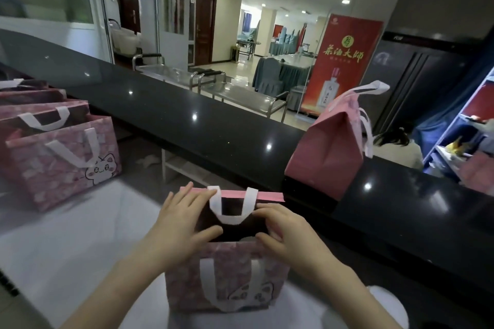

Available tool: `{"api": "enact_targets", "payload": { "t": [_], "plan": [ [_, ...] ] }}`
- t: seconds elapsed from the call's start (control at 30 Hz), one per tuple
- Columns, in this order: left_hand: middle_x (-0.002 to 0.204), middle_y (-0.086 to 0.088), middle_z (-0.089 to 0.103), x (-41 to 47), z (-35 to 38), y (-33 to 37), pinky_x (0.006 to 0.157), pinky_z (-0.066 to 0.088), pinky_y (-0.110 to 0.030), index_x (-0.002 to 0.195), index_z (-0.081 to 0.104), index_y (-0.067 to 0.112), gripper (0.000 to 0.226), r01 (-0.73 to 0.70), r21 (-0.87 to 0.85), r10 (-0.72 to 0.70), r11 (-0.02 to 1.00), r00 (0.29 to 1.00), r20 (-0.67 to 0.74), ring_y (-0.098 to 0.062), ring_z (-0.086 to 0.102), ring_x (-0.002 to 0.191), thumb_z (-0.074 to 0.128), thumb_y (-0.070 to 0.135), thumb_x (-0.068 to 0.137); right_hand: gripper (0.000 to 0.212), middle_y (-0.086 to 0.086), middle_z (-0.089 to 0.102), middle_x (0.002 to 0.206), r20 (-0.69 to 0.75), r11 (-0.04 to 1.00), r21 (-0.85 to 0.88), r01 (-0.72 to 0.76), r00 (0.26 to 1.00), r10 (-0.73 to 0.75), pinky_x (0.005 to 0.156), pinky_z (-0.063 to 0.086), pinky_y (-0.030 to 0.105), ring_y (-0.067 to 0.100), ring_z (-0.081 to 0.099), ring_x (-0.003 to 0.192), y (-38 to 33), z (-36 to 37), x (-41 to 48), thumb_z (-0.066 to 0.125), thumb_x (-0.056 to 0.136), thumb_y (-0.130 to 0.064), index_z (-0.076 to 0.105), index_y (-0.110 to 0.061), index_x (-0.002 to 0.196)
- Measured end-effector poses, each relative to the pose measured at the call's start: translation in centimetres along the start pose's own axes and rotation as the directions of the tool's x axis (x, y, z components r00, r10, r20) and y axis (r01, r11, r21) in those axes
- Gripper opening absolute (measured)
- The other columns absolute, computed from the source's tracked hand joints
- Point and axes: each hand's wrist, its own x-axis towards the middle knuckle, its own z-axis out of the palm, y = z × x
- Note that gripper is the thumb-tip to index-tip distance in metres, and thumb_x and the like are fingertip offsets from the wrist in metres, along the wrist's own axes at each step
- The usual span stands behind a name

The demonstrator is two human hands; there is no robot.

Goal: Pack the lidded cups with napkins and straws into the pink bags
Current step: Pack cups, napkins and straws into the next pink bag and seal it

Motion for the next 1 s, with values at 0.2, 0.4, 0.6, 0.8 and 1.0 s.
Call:
{"api": "enact_targets", "payload": {
  "t": [0.2,0.4,0.6,0.8,1.0],
  "plan": [
    [0.116,0.003,0.063,-0.1,4.0,11.2,0.102,0.043,-0.039,0.102,0.069,0.020,0.029,-0.194,0.001,0.186,0.981,0.938,-0.291,-0.020,0.052,0.120,0.079,0.020,0.075,0.028,-0.024,0.048,0.131,-0.108,0.998,-0.056,-0.032,0.994,0.026,0.099,0.038,0.014,-0.007,0.043,0.120,4.8,-5.3,-8.7,0.059,0.092,-0.035,0.061,-0.033,0.120],
    [0.077,0.012,0.065,-1.2,12.2,25.9,0.067,0.050,-0.032,0.083,0.068,0.026,0.002,-0.431,-0.144,0.432,0.891,0.902,-0.031,-0.008,0.060,0.075,0.069,0.025,0.084,0.021,-0.015,0.062,0.109,-0.199,0.946,-0.133,-0.295,0.943,0.266,0.087,0.045,0.023,0.003,0.052,0.104,12.0,-11.2,-22.6,0.058,0.093,-0.031,0.068,-0.026,0.110],
    [0.086,0.010,0.066,-3.2,22.9,41.2,0.071,0.044,-0.029,0.093,0.065,0.027,0.013,-0.660,-0.259,0.708,0.705,0.678,0.199,-0.010,0.057,0.088,0.055,0.035,0.091,0.020,-0.010,0.066,0.102,-0.335,0.708,-0.195,-0.679,0.724,0.603,0.075,0.041,0.024,0.014,0.055,0.099,19.2,-13.2,-40.0,0.052,0.094,-0.031,0.068,-0.026,0.105],
    [0.102,0.011,0.064,-6.4,32.9,52.3,0.076,0.043,-0.025,0.101,0.063,0.026,0.017,-0.778,-0.335,0.832,0.531,0.403,0.382,-0.011,0.055,0.100,0.051,0.034,0.092,0.030,-0.004,0.062,0.120,-0.246,0.366,-0.116,-0.923,0.384,0.890,0.091,0.045,0.033,0.019,0.055,0.113,24.0,-11.1,-53.2,0.053,0.090,-0.034,0.061,-0.027,0.118],
    [0.127,0.003,0.055,-9.9,40.3,57.7,0.083,0.046,-0.033,0.123,0.057,0.027,0.036,-0.876,-0.305,0.830,0.374,0.170,0.531,-0.020,0.052,0.116,0.057,0.032,0.087,0.059,0.005,0.049,0.133,-0.216,0.079,-0.122,-0.989,0.104,0.971,0.097,0.041,0.039,0.027,0.043,0.124,27.0,-7.7,-58.6,0.062,0.083,-0.053,0.048,-0.019,0.129]
  ]
}}
